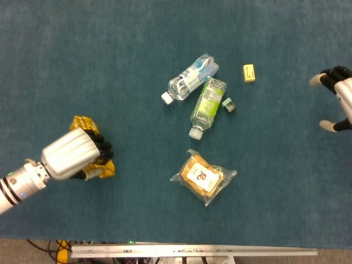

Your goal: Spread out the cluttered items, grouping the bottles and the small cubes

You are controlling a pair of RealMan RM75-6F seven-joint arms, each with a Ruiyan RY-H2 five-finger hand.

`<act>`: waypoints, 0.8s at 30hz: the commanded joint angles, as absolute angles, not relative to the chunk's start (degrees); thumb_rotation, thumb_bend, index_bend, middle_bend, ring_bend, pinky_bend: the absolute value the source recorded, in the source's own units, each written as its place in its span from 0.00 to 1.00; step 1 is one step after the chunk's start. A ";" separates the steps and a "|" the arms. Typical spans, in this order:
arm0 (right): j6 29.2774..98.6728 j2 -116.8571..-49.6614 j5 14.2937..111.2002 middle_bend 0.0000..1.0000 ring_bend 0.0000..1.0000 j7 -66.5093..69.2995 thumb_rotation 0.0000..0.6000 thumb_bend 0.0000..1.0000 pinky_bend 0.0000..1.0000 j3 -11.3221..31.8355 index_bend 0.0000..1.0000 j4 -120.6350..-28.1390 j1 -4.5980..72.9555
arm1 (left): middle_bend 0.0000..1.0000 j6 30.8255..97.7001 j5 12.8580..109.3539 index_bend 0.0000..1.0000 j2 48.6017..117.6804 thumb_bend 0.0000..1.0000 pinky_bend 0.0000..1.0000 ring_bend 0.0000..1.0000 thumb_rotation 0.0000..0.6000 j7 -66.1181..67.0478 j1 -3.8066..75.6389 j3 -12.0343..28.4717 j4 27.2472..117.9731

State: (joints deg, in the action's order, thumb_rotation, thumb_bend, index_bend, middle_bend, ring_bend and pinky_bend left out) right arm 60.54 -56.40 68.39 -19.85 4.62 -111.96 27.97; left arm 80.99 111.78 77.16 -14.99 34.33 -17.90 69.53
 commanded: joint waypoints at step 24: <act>58.93 -56.68 70.23 0.33 0.23 -14.26 1.00 0.00 0.37 4.88 0.31 -109.12 28.35 | 0.54 75.36 122.98 0.56 76.90 0.34 0.63 0.50 1.00 0.26 36.66 -17.38 87.47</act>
